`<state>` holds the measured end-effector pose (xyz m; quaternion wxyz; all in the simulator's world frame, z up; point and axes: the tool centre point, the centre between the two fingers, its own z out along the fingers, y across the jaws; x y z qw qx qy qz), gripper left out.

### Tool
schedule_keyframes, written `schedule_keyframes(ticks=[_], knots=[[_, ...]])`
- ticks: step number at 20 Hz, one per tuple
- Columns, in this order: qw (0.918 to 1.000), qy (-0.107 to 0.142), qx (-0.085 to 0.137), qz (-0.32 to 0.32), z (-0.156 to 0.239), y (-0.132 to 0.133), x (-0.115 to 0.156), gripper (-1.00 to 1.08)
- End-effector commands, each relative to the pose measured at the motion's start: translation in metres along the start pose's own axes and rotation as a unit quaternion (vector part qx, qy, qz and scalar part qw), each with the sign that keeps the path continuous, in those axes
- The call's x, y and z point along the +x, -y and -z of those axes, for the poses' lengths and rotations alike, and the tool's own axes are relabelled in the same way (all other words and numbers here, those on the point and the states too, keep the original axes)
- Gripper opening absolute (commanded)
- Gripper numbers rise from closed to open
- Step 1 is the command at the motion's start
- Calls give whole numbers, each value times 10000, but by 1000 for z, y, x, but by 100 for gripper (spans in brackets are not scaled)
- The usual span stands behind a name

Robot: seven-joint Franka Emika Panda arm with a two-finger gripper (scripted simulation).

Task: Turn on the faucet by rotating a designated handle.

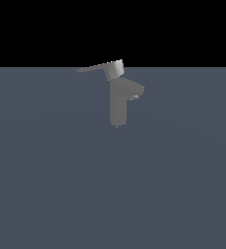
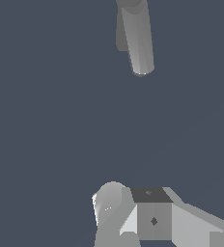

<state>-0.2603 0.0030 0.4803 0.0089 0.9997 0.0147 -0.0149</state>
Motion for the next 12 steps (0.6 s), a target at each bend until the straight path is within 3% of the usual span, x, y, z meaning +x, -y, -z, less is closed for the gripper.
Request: schedule_keyframes(ticks=[1, 12], knots=[[10000, 0, 0, 0, 0, 0, 0, -100], [9994, -72, 113, -323, -2, -17, 5, -100]])
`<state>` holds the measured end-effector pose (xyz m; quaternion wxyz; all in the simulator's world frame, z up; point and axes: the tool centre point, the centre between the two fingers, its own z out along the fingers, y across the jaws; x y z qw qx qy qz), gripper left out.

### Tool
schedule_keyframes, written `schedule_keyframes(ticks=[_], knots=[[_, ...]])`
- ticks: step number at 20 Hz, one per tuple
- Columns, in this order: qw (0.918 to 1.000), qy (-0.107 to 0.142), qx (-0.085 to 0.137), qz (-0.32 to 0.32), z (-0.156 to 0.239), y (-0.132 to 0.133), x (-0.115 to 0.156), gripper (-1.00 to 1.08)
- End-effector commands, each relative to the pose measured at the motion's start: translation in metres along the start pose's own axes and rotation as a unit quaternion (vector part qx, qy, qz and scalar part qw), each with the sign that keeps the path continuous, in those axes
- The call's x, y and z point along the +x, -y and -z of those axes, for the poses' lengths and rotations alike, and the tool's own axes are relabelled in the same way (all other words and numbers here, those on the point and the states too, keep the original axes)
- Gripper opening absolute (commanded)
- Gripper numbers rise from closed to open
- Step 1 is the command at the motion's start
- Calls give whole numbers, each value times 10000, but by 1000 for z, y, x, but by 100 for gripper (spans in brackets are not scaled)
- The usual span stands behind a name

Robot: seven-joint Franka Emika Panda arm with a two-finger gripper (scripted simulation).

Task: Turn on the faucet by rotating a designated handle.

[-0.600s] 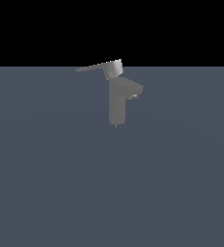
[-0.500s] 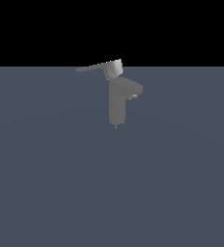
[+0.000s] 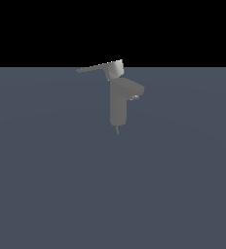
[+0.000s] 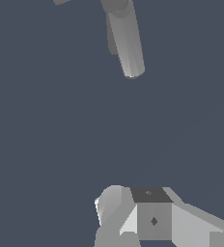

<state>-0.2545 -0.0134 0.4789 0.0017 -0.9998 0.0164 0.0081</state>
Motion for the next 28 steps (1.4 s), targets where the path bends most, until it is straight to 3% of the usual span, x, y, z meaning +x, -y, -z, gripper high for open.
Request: schedule_keyframes(ticks=[1, 9, 17, 22, 28], knots=[[10000, -3, 3, -9, 0, 0, 0, -100], [9997, 48, 112, -227, 3, 2, 14, -100], [9960, 200, 341, -801, 6, 8, 51, -100], [9889, 359, 488, -1353, 5, 13, 86, -100], [9750, 565, 584, -2067, -3, 20, 131, -100]])
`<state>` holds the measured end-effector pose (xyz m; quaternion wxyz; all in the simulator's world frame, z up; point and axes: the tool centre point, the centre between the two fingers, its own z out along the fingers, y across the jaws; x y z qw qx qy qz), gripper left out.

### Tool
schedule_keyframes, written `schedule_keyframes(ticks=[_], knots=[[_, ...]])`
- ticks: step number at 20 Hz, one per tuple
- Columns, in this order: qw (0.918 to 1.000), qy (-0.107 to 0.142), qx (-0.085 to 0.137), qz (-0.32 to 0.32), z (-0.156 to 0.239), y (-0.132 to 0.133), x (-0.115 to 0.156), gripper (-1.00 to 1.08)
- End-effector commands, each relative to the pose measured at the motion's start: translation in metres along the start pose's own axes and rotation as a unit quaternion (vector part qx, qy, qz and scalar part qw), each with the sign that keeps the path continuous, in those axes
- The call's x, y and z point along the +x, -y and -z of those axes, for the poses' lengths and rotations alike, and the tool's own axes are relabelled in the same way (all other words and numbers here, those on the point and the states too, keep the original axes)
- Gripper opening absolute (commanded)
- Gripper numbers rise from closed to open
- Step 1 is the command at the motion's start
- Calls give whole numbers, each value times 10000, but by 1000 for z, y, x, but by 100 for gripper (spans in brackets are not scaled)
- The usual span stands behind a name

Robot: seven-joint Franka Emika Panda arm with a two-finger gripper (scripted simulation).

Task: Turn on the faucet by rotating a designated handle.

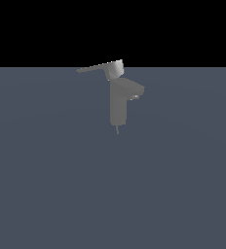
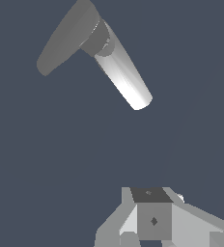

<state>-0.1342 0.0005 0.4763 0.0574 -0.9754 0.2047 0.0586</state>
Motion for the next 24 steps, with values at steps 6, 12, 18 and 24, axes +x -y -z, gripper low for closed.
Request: schedule_keyframes(ticks=[6, 12, 18, 24], knots=[[9954, 199, 31, -941, -14, 30, 51, -100], [9852, 297, -41, -1690, -33, 54, 90, -100], [9696, 323, -177, -2419, -59, 80, 126, -100], [9495, 266, -359, -3107, -89, 106, 158, -100]])
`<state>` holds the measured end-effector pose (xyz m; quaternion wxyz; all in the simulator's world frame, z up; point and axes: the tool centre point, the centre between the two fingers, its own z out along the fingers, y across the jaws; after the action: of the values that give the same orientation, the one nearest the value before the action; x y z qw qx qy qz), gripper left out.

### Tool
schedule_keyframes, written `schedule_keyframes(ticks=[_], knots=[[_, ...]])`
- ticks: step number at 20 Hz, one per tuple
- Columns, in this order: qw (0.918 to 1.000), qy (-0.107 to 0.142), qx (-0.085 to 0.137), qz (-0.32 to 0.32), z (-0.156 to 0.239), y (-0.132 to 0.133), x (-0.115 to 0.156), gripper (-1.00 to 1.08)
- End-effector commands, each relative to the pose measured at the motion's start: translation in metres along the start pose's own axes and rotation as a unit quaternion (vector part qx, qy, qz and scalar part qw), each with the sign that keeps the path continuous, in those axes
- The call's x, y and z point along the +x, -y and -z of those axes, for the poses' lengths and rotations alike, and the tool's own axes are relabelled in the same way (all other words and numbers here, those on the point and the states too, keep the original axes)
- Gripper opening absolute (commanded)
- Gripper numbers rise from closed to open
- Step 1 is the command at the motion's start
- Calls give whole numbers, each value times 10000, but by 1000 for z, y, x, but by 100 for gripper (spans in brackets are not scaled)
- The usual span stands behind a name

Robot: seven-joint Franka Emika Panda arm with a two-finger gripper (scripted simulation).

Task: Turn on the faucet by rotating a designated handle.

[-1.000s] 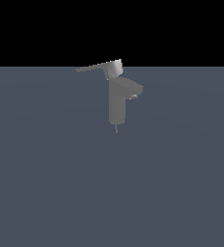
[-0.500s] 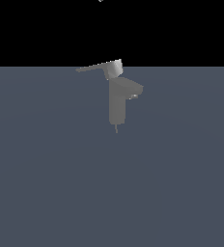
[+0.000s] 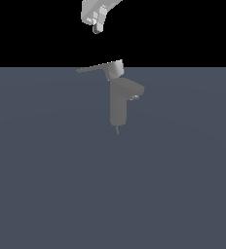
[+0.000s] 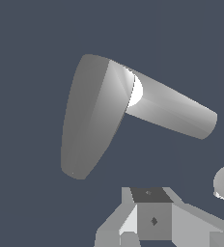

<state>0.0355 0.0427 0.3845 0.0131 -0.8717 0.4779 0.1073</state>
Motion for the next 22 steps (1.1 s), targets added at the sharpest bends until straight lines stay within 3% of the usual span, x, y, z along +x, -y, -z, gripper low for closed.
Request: schedule_keyframes(ticks=[1, 12, 22], knots=[[9995, -50, -59, -303, -12, 18, 5, -100], [9883, -423, -292, -1438, -73, 88, 14, -100], [9783, -686, -373, -1917, -107, 120, 12, -100]])
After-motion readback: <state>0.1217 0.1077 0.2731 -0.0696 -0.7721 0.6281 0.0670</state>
